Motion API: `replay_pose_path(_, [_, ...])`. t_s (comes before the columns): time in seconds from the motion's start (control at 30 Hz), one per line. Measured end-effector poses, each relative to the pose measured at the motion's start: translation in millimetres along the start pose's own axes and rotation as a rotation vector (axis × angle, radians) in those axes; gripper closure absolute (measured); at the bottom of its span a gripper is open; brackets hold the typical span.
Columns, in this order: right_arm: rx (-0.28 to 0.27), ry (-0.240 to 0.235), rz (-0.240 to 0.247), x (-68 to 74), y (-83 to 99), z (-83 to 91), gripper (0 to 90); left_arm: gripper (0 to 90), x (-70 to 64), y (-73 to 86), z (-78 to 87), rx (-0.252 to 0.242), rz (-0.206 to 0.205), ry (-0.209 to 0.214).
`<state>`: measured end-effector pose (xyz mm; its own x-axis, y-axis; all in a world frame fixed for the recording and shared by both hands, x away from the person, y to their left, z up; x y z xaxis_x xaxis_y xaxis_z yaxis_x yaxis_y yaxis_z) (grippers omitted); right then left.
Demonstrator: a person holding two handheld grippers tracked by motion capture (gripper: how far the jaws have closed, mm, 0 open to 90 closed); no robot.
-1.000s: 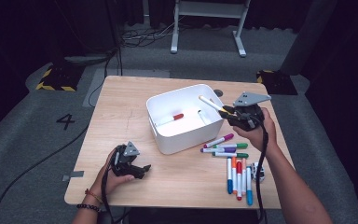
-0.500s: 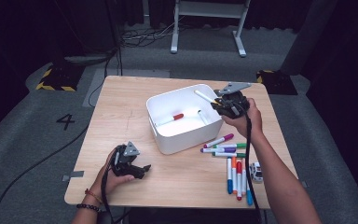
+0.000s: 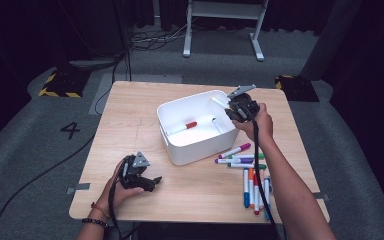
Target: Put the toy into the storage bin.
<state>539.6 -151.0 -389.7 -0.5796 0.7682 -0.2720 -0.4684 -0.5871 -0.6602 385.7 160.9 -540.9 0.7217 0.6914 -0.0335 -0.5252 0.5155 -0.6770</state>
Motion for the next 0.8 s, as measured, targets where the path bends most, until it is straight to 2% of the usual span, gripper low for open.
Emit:
replay_pose_path(0.17, [0.013,-0.005,-0.018,-0.5,2.2,-3.5,73.4,11.7,0.0,0.0,0.0,0.0,0.0,0.0])
replay_pose_path(0.27, [0.022,0.0,-0.003,-1.0,3.6,-6.8,73.3,11.7,0.0,0.0,0.0,0.0,0.0,0.001])
replay_pose_path(0.37, [0.033,-0.001,-0.012,0.2,3.8,-9.8,73.4,11.7,0.0,0.0,0.0,0.0,0.0,0.001])
replay_pose_path(0.47, [0.055,-0.003,-0.009,0.8,3.7,-14.0,73.4,11.7,-0.1,0.0,-0.1,0.0,0.001,0.002])
replay_pose_path(0.57, [0.102,-0.022,-0.013,3.2,4.6,-18.1,73.3,11.7,0.0,0.0,0.0,0.0,0.0,0.001])
replay_pose_path(0.6, [0.114,-0.017,-0.001,2.9,5.2,-19.4,73.3,11.7,-0.2,0.0,-0.1,0.0,0.002,0.003])
replay_pose_path(0.63, [0.121,-0.008,0.011,2.1,5.5,-20.9,73.3,11.7,0.0,0.0,0.0,0.0,0.0,0.001])
replay_pose_path(0.73, [0.127,-0.038,0.006,3.2,5.5,-22.8,74.0,11.7,0.0,0.0,0.0,0.0,0.0,0.001])
replay_pose_path(0.8, [0.133,-0.03,0.011,3.0,5.2,-21.6,69.7,11.6,0.0,0.0,0.0,0.0,0.0,0.001])
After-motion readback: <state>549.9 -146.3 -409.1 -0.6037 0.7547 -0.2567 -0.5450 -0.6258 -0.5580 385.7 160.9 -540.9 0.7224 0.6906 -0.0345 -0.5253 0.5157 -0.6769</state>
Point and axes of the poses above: each handheld gripper's, and its own axes: z roughly backward along the jaws, y roughly out of its underside, x roughly to its left, the point moved 5 cm from there along -z, roughly forward along the jaws, and after that the axes turned 1 degree about y, right-handed, at the moved point
